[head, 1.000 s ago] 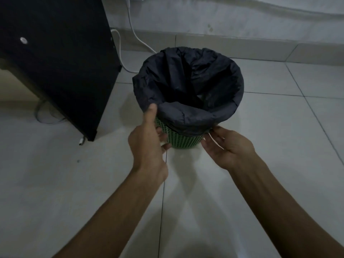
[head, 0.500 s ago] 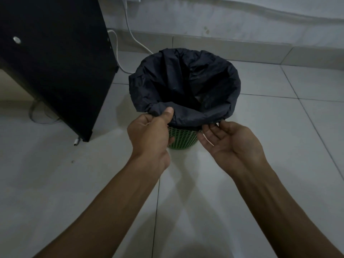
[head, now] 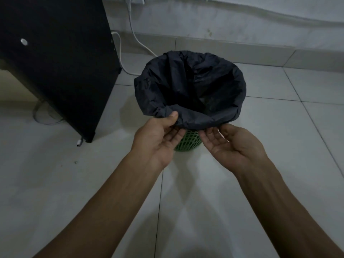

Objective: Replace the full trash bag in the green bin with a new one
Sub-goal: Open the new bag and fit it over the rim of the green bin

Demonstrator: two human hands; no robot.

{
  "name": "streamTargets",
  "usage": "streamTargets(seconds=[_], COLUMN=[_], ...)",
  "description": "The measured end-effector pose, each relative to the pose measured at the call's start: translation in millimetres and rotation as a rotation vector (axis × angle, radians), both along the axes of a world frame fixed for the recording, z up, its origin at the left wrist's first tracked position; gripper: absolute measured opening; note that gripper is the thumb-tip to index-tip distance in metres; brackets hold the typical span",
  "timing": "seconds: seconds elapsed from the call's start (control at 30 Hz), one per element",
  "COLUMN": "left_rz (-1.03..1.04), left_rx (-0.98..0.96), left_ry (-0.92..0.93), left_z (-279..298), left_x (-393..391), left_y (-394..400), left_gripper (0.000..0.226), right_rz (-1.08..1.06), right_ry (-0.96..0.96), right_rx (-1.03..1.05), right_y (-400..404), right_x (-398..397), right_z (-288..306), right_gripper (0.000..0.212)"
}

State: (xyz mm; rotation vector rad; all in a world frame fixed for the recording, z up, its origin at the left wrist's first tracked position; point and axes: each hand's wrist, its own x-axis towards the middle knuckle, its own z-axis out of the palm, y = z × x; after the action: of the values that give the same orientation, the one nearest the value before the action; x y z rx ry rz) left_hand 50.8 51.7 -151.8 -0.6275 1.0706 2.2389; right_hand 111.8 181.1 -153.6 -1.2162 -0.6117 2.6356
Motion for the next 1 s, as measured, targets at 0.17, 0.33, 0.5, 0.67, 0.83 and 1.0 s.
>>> streamTargets(seconds=[0.17, 0.33, 0.5, 0.67, 0.83, 1.0], left_rz=[-0.017, -0.013, -0.05, -0.026, 0.039, 0.115], left_rx=[0.047, 0.122, 0.239, 0.372, 0.315, -0.027], left_ry=[0.101, 0.191, 0.182, 0.075, -0.054, -0.072], left_z=[-10, -18, -22, -25, -17, -9], left_x=[-1, 1, 1, 3, 2, -1], left_y=[-3, -9, -14, -14, -7, 1], left_gripper=[0.027, 0.034, 0.01, 0.017, 0.016, 0.008], right_rz=[0.029, 0.044, 0.027, 0.014, 0.002, 0.005], right_ry=[-0.009, -0.047, 0.131, 0.292, 0.316, 0.3], right_rx=[0.107, 0.315, 0.142, 0.106, 0.062, 0.052], right_y=[-3, -7, -3, -5, -3, -4], right_x=[11, -1, 0, 3, 3, 2], right_z=[7, 2, -3, -14, -22, -23], right_gripper=[0.034, 0.015, 0.01, 0.021, 0.025, 0.028])
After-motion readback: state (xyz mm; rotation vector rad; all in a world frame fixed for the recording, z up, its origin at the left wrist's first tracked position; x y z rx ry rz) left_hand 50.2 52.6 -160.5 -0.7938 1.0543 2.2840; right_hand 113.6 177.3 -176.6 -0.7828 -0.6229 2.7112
